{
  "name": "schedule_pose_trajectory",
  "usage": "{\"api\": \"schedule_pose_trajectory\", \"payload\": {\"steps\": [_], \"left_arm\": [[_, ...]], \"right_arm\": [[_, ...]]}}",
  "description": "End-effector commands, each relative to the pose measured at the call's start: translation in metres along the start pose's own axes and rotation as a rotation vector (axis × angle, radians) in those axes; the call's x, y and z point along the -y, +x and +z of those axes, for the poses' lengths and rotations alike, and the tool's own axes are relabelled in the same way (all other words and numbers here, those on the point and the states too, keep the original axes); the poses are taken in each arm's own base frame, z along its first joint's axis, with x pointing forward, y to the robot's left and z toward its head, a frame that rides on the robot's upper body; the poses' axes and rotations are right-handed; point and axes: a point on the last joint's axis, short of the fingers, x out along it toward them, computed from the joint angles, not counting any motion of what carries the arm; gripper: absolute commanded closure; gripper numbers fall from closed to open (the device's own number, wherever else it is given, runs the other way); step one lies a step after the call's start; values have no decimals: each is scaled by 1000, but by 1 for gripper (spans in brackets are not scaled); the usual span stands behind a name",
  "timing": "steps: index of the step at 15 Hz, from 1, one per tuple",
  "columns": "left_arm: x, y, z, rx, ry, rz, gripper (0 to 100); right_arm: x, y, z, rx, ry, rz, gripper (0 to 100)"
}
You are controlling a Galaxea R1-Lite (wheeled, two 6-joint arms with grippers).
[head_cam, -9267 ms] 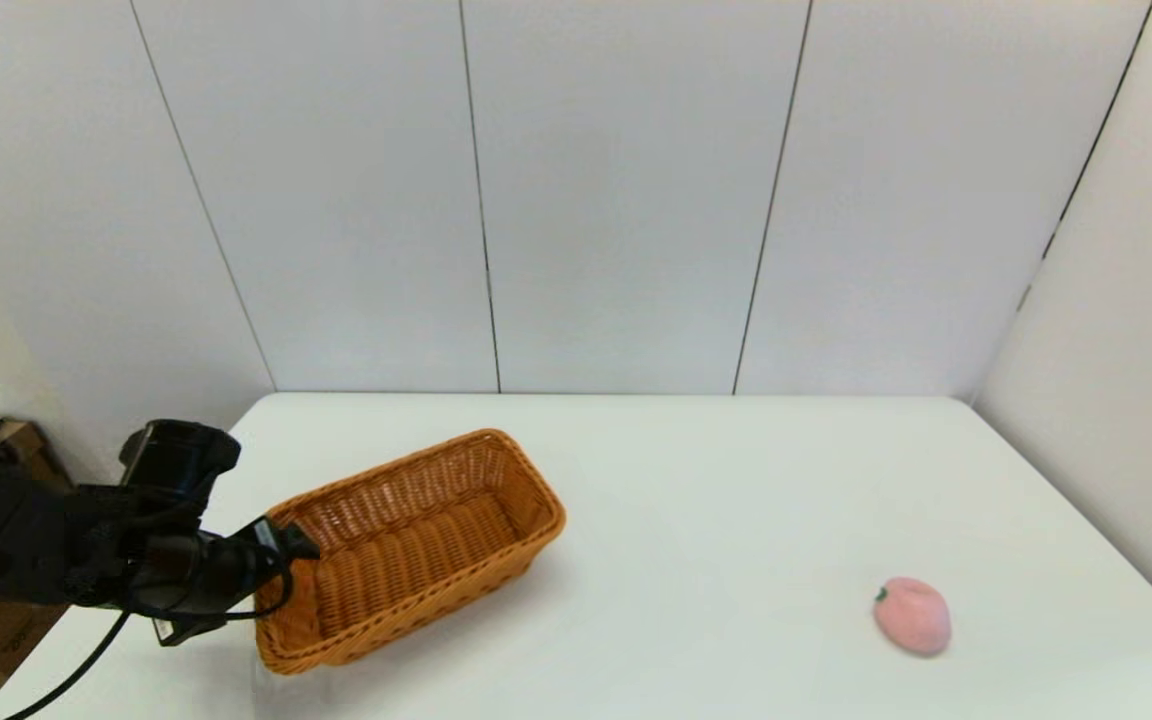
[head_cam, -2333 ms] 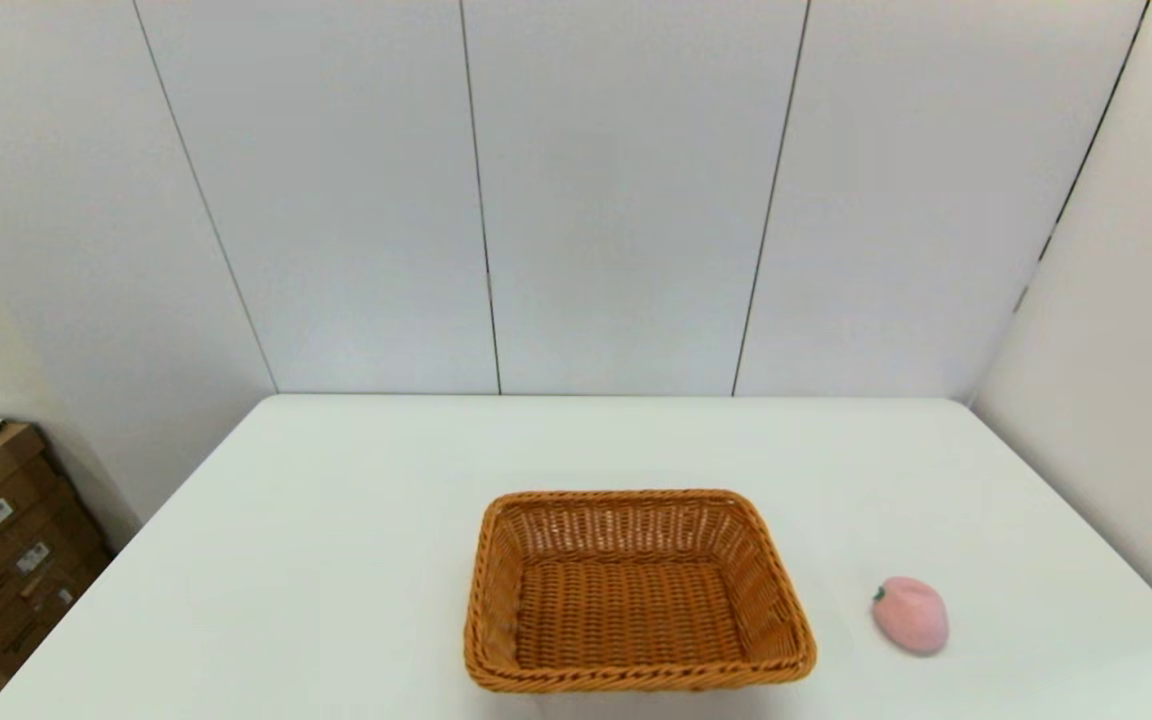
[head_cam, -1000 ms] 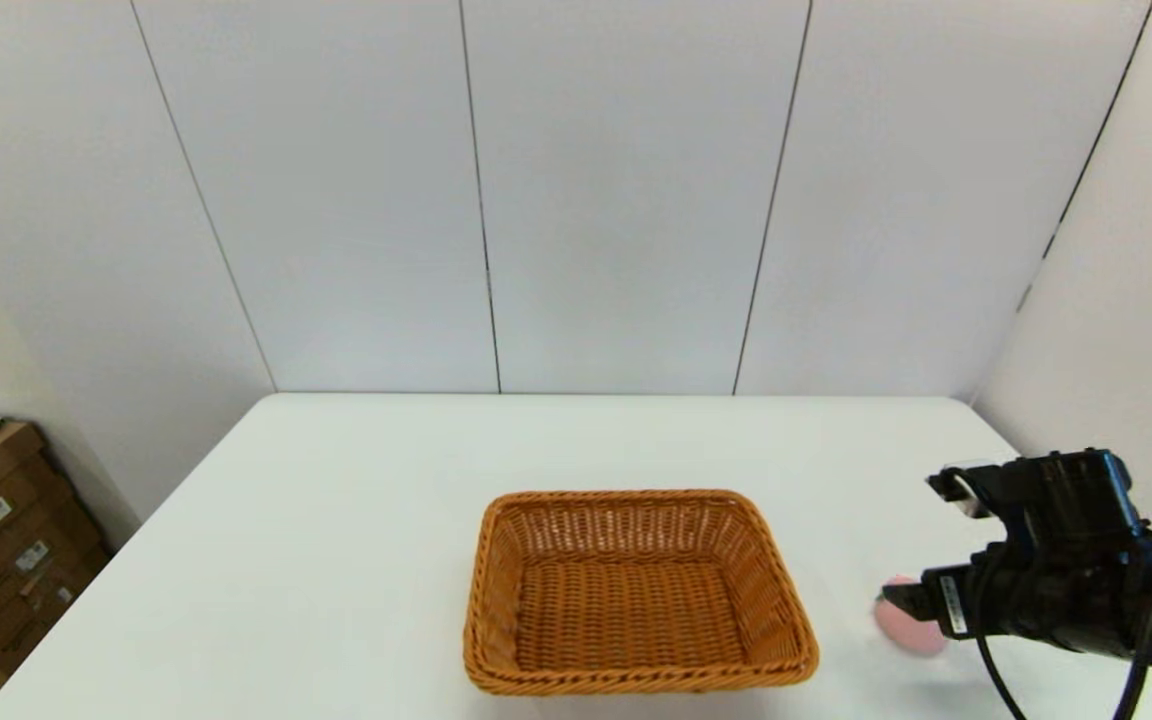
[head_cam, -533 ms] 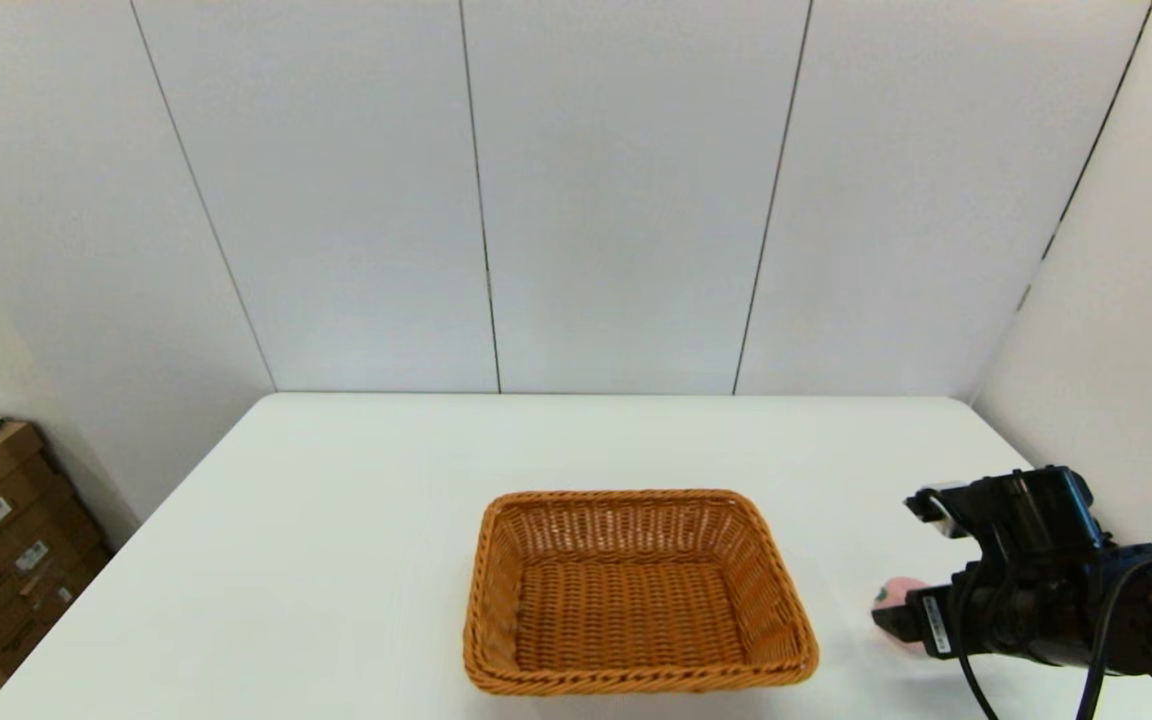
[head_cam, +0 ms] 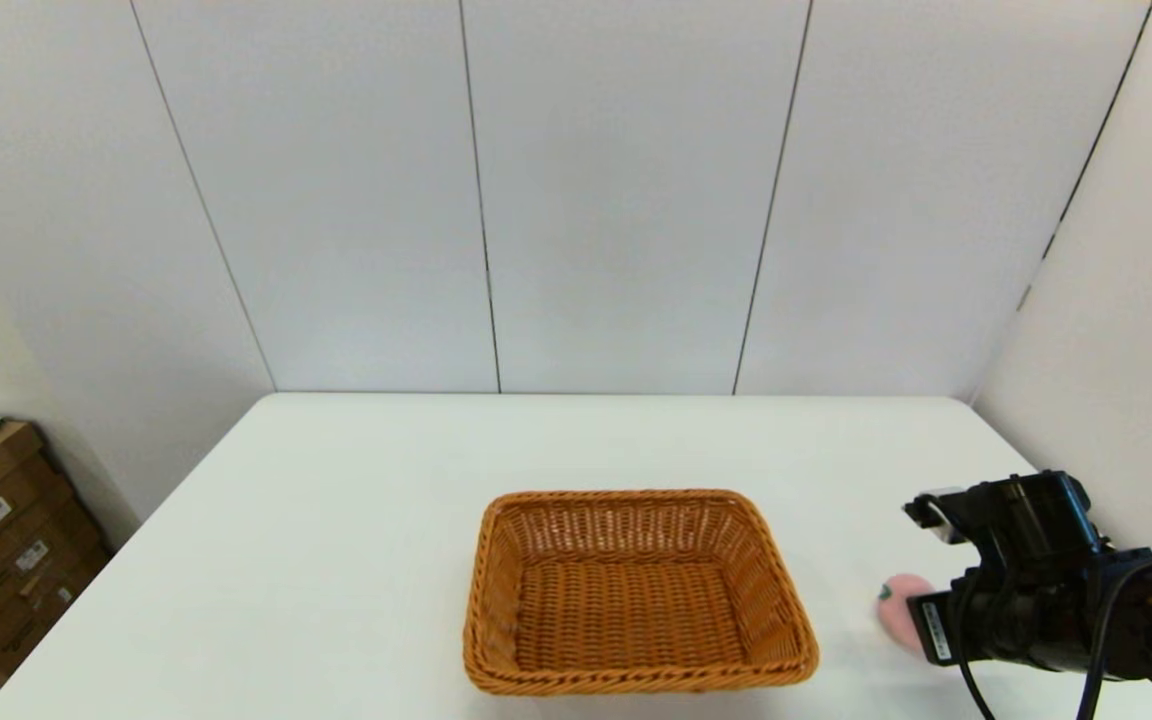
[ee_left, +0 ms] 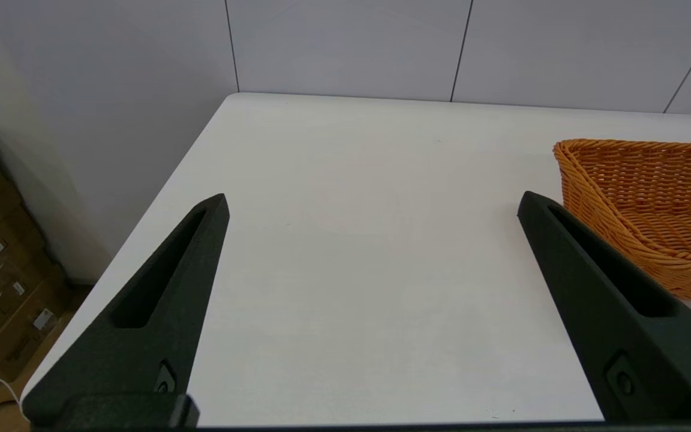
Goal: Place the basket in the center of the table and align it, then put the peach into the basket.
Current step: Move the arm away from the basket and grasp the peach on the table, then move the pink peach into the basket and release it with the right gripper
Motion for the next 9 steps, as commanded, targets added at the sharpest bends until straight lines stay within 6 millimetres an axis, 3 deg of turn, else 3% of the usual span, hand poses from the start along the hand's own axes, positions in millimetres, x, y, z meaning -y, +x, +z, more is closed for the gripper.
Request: {"api": "schedule_pose_trajectory", "payload": {"steps": [1,3,4,7,9], "left_arm": [[0,0,0,0,-1,1,0],[0,0,0,0,-1,1,0],[0,0,0,0,-1,1,0],[0,0,0,0,-2,1,0],[0,0,0,0,-1,1,0]], "right_arm": [[0,0,-1,-1,2,0,100],[1,-8,4,46,6,-2,100],[-1,-22,13,112,1,12,100],[-35,-93,57,342,1,151,100],[-72,-139,73,424,28,313,100]]}}
